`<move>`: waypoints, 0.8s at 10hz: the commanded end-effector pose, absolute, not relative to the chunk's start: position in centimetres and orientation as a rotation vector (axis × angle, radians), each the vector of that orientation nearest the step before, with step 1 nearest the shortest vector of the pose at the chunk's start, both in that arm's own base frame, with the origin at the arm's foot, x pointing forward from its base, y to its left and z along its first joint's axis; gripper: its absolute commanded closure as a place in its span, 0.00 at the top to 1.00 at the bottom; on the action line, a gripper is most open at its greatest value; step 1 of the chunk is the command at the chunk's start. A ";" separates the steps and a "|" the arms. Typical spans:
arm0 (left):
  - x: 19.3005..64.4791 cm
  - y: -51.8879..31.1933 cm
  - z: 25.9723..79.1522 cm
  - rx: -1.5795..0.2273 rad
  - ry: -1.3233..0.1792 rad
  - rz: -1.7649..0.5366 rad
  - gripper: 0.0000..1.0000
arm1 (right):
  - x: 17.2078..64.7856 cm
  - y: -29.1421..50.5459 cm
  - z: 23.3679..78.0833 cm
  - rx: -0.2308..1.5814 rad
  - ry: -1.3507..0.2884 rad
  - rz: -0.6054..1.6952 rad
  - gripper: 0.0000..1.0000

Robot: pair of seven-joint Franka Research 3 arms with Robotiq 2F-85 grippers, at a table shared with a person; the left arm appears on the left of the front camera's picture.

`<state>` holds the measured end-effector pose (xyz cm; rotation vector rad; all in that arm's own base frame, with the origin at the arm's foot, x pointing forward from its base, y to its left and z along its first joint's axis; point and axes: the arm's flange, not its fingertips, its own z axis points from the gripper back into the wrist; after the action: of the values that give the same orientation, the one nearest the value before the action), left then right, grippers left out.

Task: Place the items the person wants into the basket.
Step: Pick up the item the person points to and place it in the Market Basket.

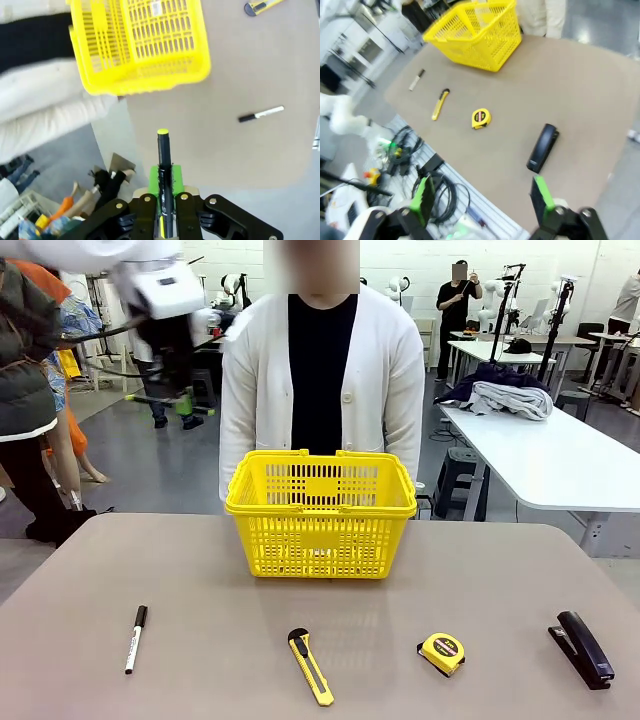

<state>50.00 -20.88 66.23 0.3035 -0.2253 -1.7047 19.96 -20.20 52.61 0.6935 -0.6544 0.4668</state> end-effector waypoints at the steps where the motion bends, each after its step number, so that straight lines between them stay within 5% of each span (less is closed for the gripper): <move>1: 54.7 -24.6 69.1 0.207 -0.161 -1.821 0.11 | 20.1 -20.0 52.4 0.715 -0.676 0.479 1.00; 4: 59.9 -32.3 64.0 0.030 -0.066 -1.777 0.11 | 20.1 -20.0 52.4 0.715 -0.676 0.479 1.00; 8: 62.7 -35.9 54.4 0.016 -0.073 -1.617 0.11 | 20.1 -20.0 52.4 0.715 -0.676 0.479 1.00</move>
<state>61.61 -35.40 53.14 -0.0008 -0.0346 -1.6656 19.99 -20.15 52.60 0.6932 -0.6526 0.4682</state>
